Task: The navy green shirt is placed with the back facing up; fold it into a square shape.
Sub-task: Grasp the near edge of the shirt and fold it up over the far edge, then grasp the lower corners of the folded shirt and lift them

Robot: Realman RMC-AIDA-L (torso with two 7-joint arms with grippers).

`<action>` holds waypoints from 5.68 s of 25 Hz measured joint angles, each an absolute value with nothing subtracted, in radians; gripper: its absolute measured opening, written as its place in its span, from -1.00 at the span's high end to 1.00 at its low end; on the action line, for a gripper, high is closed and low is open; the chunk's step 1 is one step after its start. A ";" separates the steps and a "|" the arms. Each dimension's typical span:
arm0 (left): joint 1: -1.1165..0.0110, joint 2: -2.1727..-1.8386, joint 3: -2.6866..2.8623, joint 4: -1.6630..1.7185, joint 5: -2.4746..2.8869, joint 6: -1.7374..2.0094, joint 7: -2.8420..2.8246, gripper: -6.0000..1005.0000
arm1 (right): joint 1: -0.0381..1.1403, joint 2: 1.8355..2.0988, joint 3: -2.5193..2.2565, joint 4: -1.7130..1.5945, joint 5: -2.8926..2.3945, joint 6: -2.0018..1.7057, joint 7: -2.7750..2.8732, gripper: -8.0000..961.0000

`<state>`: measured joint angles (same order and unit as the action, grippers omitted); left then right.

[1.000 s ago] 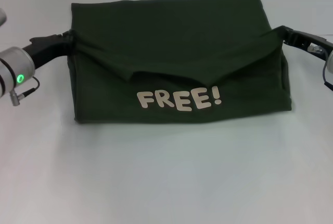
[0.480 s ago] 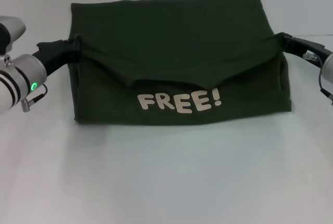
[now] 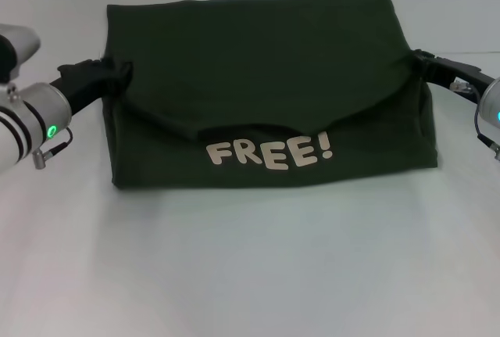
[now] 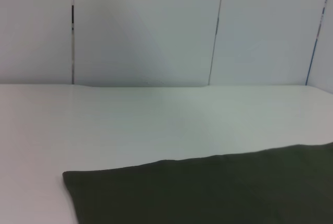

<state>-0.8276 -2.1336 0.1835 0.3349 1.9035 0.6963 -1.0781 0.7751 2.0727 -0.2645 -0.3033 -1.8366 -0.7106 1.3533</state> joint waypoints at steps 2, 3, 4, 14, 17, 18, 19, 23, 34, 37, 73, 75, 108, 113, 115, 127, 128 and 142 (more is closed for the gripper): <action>-0.826 -2.132 0.183 0.343 1.903 0.697 -1.108 0.42 | 0.774 2.070 -0.275 -0.305 -1.834 -0.714 1.357 0.68; -0.822 -2.131 0.183 0.351 1.903 0.699 -1.130 0.38 | 0.774 2.069 -0.277 -0.305 -1.833 -0.714 1.359 0.68; -0.819 -2.130 0.184 0.358 1.904 0.703 -1.151 0.34 | 0.774 2.068 -0.277 -0.308 -1.833 -0.715 1.360 0.47; -0.750 -2.135 0.190 0.465 1.908 0.883 -1.323 -0.15 | 0.749 2.048 -0.291 -0.375 -1.805 -0.761 1.422 -0.34; -0.702 -2.136 0.236 0.505 1.906 1.008 -1.376 -0.48 | 0.714 2.040 -0.316 -0.402 -1.806 -0.859 1.478 -0.40; -0.673 -2.136 0.258 0.530 1.905 1.080 -1.401 -0.48 | 0.697 2.038 -0.327 -0.416 -1.807 -0.905 1.501 -0.42; -0.673 -2.136 0.258 0.530 1.905 1.080 -1.401 -0.48 | 0.681 2.037 -0.337 -0.429 -1.806 -0.948 1.522 -0.44; -0.602 -2.148 0.266 0.590 1.903 1.278 -1.427 -0.47 | 0.604 2.040 -0.364 -0.493 -1.805 -1.140 1.598 -0.50; -0.462 -2.170 0.317 0.630 1.926 1.404 -1.274 -0.47 | 0.490 2.007 -0.401 -0.524 -1.814 -1.310 1.703 -0.48; -0.443 -2.170 0.319 0.627 1.966 1.396 -1.197 -0.47 | 0.481 2.004 -0.396 -0.521 -1.814 -1.306 1.726 -0.48; -0.460 -2.171 0.407 0.512 2.063 1.175 -1.013 -0.46 | 0.475 2.015 -0.390 -0.506 -1.808 -1.254 1.782 -0.47; -0.463 -2.170 0.410 0.513 2.064 1.178 -1.014 -0.46 | 0.475 2.016 -0.390 -0.506 -1.809 -1.251 1.782 -0.47; -0.473 -2.167 0.421 0.559 2.069 1.202 -1.087 0.95 | 0.461 1.965 -0.402 -0.514 -1.949 -1.256 1.865 -0.46; -0.471 -2.167 0.422 0.563 2.070 1.216 -1.092 0.95 | 0.470 1.954 -0.402 -0.542 -2.052 -1.254 1.968 -0.46; -0.471 -2.167 0.422 0.563 2.071 1.216 -1.092 0.95 | 0.472 1.953 -0.402 -0.554 -2.077 -1.250 1.997 -0.46; -0.481 -2.166 0.438 0.563 2.071 1.213 -1.093 0.95 | 0.568 1.968 -0.479 -0.544 -2.207 -1.128 2.109 -0.46; -0.482 -2.166 0.444 0.563 2.071 1.209 -1.094 0.95 | 0.575 1.973 -0.486 -0.544 -2.208 -1.117 2.112 -0.46; -0.483 -2.166 0.446 0.563 2.071 1.207 -1.105 0.95 | 0.592 1.993 -0.515 -0.531 -2.210 -1.065 2.112 -0.45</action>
<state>-0.4832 -2.1659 0.4463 0.5630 2.0709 1.2072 -1.1049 0.5924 1.9926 -0.5149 -0.5310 -2.2101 -1.0651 2.1123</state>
